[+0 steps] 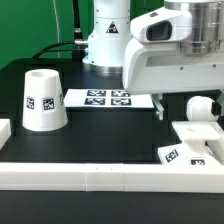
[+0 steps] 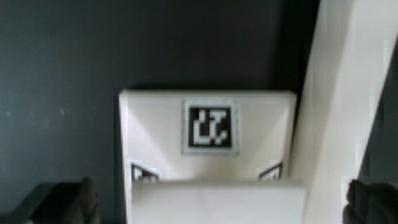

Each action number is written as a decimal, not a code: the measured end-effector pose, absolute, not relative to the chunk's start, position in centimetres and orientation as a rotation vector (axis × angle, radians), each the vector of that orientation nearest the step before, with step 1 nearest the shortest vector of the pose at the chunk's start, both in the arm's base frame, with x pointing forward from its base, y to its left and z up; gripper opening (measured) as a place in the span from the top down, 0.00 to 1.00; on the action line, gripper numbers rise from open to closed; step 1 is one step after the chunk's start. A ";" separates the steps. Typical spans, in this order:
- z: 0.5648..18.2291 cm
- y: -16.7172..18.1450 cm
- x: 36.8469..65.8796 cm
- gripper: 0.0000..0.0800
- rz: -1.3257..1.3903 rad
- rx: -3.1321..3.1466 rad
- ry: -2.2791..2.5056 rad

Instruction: Assemble lamp

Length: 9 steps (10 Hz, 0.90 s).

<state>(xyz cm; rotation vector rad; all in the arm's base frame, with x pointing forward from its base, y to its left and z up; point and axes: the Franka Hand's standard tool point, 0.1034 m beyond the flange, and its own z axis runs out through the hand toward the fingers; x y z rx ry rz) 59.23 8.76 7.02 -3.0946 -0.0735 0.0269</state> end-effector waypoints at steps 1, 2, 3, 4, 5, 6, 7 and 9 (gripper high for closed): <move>7.4 9.1 58.0 0.13 0.039 -3.098 -0.044; 7.7 9.6 57.1 0.13 0.052 -3.098 0.016; 7.8 10.6 56.7 0.13 0.062 -3.098 0.060; 7.7 10.5 56.8 0.13 0.060 -3.095 0.031; 7.7 10.4 56.8 0.13 0.061 -3.095 0.034; 7.7 10.4 56.7 0.13 0.061 -3.095 0.032; 7.7 10.4 56.7 0.13 0.061 -3.095 0.032; 6.9 11.0 55.1 0.13 0.046 -3.061 0.217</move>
Offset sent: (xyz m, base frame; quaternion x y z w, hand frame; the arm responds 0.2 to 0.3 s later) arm 0.0000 0.0000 0.0000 0.0000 0.0000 0.0000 1.0000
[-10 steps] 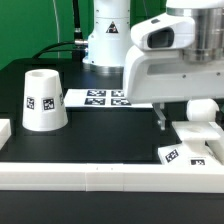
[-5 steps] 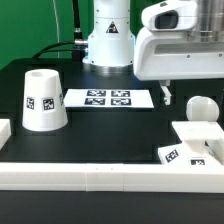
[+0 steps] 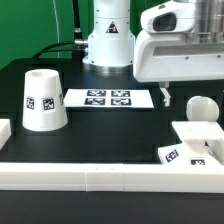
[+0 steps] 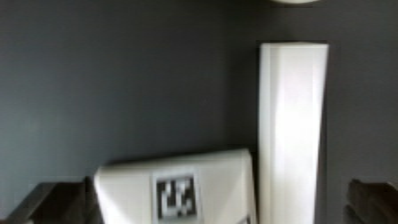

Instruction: Assemble lamp

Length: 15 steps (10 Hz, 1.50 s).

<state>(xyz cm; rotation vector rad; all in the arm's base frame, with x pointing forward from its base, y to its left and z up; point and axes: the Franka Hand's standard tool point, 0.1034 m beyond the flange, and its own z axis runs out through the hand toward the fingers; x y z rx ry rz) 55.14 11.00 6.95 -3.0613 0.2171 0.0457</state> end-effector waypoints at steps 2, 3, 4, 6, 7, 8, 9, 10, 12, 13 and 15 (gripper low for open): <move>6.6 12.8 53.1 0.13 0.097 -3.031 0.347; 6.6 13.2 53.0 0.13 0.102 -3.020 0.356; 6.6 13.5 52.9 0.13 0.105 -3.022 0.345; 6.5 13.4 52.8 0.13 0.136 -3.024 0.339; 6.5 13.2 52.4 0.13 0.191 -3.028 0.310; 6.4 13.1 52.0 0.13 0.312 -3.017 0.227; 6.3 13.2 52.2 0.13 0.391 -2.985 0.190; 6.2 13.4 52.4 0.13 0.448 -2.967 0.160; 6.1 13.5 52.1 0.13 0.645 -2.930 0.161; 6.0 13.5 52.0 0.13 0.707 -2.916 0.158; 5.8 13.3 51.4 0.13 0.917 -2.858 0.143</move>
Offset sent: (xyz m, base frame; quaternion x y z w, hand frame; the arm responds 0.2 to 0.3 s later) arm -0.0027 0.0116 0.0032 -0.0161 0.0204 -0.0036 0.9997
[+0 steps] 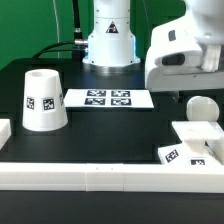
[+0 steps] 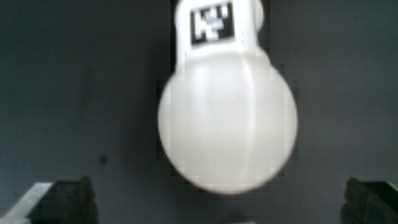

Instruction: Assemble lamp

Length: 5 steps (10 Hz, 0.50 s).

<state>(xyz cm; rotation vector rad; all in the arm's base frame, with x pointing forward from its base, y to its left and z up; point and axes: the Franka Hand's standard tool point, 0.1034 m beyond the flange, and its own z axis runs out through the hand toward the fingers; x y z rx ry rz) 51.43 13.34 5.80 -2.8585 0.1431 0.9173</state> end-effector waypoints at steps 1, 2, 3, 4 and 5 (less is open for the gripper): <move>5.5 13.5 51.3 0.13 0.960 -2.845 0.141; 5.4 13.7 50.3 0.13 1.101 -2.802 0.132; 4.9 13.8 50.0 0.13 1.175 -2.775 0.129; 4.6 13.8 49.4 0.13 1.279 -2.733 0.115; 4.1 13.8 49.2 0.13 1.352 -2.699 0.105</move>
Offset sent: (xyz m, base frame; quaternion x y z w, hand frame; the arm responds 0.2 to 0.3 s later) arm -0.0066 0.0097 -0.0066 -0.0041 -0.1875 0.0076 0.9822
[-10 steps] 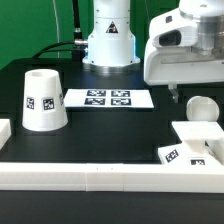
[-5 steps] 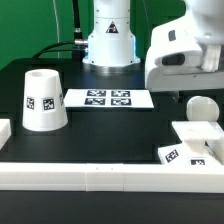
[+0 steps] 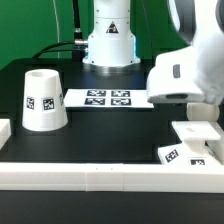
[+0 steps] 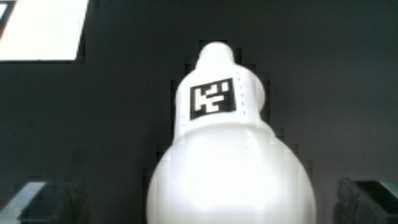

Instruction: Assemble lamp

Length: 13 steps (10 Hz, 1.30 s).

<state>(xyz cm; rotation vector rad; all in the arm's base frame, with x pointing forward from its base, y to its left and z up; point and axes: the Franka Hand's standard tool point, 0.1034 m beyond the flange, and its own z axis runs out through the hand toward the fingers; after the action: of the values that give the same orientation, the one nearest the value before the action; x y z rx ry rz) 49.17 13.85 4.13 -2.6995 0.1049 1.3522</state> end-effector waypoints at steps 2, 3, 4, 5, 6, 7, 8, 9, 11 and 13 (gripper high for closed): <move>3.2 13.9 48.7 0.13 1.404 -2.675 0.099; 2.7 14.2 48.7 0.13 1.382 -2.686 0.100; 2.3 14.4 48.6 0.13 1.373 -2.693 0.097; 1.7 14.6 48.3 0.13 1.362 -2.701 0.098; 1.2 14.6 47.9 0.13 1.361 -2.704 0.100; 0.9 14.6 47.5 0.13 1.367 -2.703 0.102; 0.7 14.5 47.4 0.13 1.368 -2.703 0.103; 0.7 14.4 47.4 0.13 1.368 -2.703 0.104; 0.7 14.4 47.4 0.28 1.367 -2.703 0.104; 0.8 14.4 47.7 0.28 1.359 -2.706 0.104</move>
Offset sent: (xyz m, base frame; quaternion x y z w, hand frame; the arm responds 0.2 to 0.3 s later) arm -0.0133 0.0091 -0.0165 -0.0066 0.0107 0.0126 0.9998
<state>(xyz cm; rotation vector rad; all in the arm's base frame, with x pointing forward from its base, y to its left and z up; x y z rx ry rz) 47.68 14.37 0.82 -2.7056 0.1038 1.3591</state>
